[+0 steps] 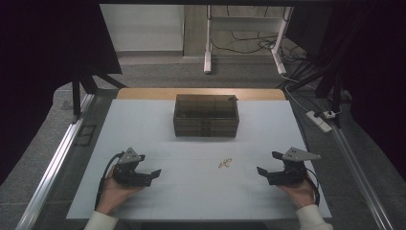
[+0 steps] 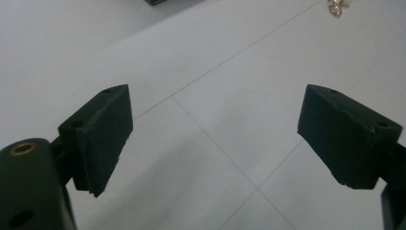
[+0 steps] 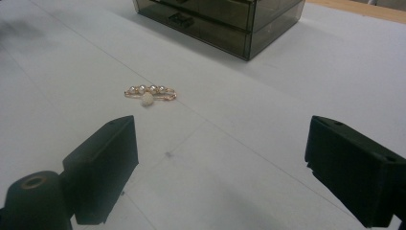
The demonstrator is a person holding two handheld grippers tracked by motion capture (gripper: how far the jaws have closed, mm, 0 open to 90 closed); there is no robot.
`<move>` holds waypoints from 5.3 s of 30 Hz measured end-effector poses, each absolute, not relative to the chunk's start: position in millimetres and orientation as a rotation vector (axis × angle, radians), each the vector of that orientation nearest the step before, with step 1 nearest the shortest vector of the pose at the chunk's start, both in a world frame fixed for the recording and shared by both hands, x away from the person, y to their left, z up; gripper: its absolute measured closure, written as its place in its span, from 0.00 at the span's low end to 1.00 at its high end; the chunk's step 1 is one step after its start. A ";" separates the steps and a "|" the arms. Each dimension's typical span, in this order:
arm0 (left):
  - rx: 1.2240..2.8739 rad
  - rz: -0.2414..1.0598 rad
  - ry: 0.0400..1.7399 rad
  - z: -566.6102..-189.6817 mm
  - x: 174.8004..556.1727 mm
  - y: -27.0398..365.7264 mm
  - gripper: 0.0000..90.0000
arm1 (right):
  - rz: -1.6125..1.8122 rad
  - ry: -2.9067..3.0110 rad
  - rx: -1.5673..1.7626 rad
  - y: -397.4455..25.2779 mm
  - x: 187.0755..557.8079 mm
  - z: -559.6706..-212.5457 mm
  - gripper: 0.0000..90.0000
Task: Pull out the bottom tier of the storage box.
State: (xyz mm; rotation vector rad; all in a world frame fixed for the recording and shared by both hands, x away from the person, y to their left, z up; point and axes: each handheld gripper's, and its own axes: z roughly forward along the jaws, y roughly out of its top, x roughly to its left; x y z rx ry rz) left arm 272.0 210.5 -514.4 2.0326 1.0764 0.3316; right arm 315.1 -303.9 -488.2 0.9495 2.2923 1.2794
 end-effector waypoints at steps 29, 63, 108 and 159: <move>1.998 0.276 1.077 -514.9 282.0 208.9 0.14 | 1.285 2.268 1.008 -305.0 319.3 -494.1 0.13; 2.035 0.298 1.040 -520.2 276.7 202.9 0.13 | 1.317 2.220 0.971 -272.9 306.6 -482.5 0.17; 2.037 0.345 1.045 -521.0 276.6 199.8 0.15 | 1.297 2.309 0.838 -212.2 305.7 -490.2 0.20; 2.054 0.312 1.027 -523.3 282.3 193.2 0.16 | 1.156 2.394 0.680 -152.9 305.0 -496.4 0.22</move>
